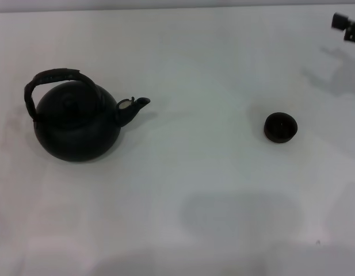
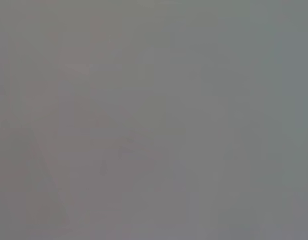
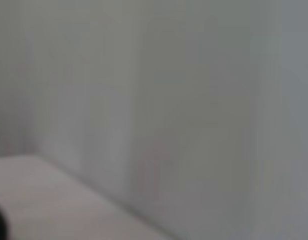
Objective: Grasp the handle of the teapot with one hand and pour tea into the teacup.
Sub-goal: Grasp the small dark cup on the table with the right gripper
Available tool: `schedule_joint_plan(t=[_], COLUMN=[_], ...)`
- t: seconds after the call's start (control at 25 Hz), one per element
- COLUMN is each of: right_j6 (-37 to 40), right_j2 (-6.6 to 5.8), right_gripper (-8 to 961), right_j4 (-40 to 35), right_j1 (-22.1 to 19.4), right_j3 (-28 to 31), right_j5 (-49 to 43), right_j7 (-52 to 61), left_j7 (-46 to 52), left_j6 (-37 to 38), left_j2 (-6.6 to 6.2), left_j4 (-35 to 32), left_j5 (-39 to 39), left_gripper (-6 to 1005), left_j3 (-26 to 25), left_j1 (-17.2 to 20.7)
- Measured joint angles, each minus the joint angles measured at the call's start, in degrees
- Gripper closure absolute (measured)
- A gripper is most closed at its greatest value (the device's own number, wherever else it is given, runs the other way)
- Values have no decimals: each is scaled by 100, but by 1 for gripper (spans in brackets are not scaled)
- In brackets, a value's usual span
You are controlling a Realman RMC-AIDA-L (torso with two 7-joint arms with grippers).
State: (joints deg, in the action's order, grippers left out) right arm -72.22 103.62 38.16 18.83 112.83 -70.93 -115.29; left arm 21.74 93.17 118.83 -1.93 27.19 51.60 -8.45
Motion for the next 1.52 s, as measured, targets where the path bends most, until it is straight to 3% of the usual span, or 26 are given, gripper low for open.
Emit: schedule_joint_plan(t=[0.2,0.56,0.84,1.52], right_j6=[-373,-958,-926,-594], right_j2=[-56,247,588,1003], right_gripper=[112,110,108,106], right_j4=[741,1398,1438,1459], right_j1=[72,280,454,564], right_j3=[52,300,301,301], right_j5=[-1195,-2585,-3438,-4720], right_j7=[1146,2005,2104,2181], left_j7=[2,-3,-4,-22], left_j6=[0,0,-1,-35], left_j2=[0,0,0,0], left_j4=[0,0,0,0], left_j5=[7,16,24,22], left_gripper=[111,111,112,111], left_j3=[8,8,7,7], left_j1=[-59,-123,-122,-196])
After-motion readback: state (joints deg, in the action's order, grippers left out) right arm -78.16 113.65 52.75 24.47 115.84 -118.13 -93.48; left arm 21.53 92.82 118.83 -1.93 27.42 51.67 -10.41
